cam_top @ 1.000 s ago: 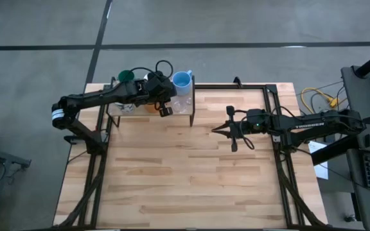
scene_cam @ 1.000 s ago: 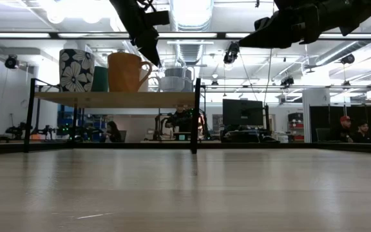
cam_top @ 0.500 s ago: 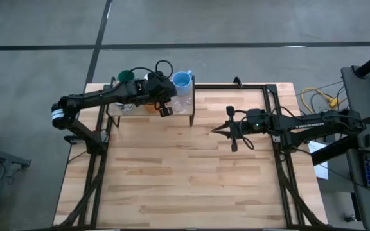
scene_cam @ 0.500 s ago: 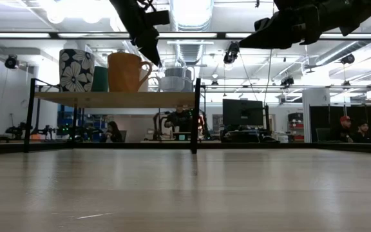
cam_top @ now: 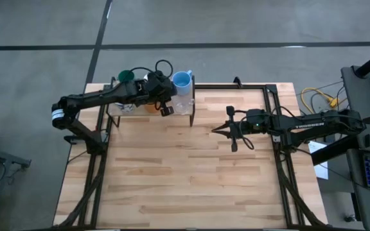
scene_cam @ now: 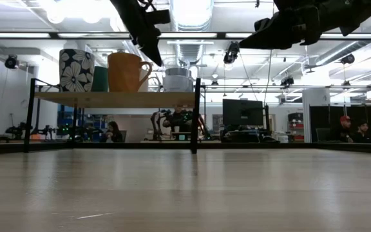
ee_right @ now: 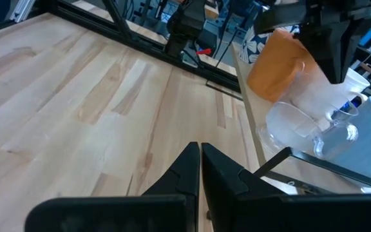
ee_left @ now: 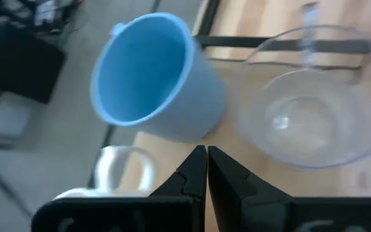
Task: Stack small to large cups/mugs on shelf
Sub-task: Return to home position
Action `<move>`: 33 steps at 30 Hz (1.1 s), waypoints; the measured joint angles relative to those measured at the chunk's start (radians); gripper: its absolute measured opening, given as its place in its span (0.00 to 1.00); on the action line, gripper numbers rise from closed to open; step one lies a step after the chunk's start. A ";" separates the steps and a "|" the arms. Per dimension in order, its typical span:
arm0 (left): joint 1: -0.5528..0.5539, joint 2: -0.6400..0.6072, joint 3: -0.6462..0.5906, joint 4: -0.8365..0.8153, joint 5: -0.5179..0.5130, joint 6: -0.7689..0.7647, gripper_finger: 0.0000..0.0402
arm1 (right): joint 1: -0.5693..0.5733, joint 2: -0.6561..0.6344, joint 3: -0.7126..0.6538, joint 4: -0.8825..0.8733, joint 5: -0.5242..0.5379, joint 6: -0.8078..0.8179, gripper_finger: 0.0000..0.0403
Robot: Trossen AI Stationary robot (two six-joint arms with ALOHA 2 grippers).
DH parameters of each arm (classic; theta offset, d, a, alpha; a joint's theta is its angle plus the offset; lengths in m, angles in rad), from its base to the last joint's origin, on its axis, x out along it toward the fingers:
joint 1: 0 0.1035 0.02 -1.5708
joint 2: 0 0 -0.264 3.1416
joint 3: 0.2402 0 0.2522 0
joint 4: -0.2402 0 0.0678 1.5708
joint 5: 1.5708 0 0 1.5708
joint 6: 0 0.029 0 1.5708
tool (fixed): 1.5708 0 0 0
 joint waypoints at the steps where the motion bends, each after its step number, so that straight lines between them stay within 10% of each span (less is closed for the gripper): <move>1: 0.000 0.000 0.004 -0.003 -0.024 0.002 0.00 | 0.000 0.000 0.000 0.000 0.000 0.000 0.02; 14: -0.175 -0.157 -0.010 0.076 -0.061 -0.006 0.00 | -0.001 0.000 -0.015 0.005 -0.019 -0.033 0.02; 33: -0.487 -0.557 -0.615 0.570 0.080 0.086 0.00 | -0.173 0.000 -0.151 0.305 -0.300 0.043 0.02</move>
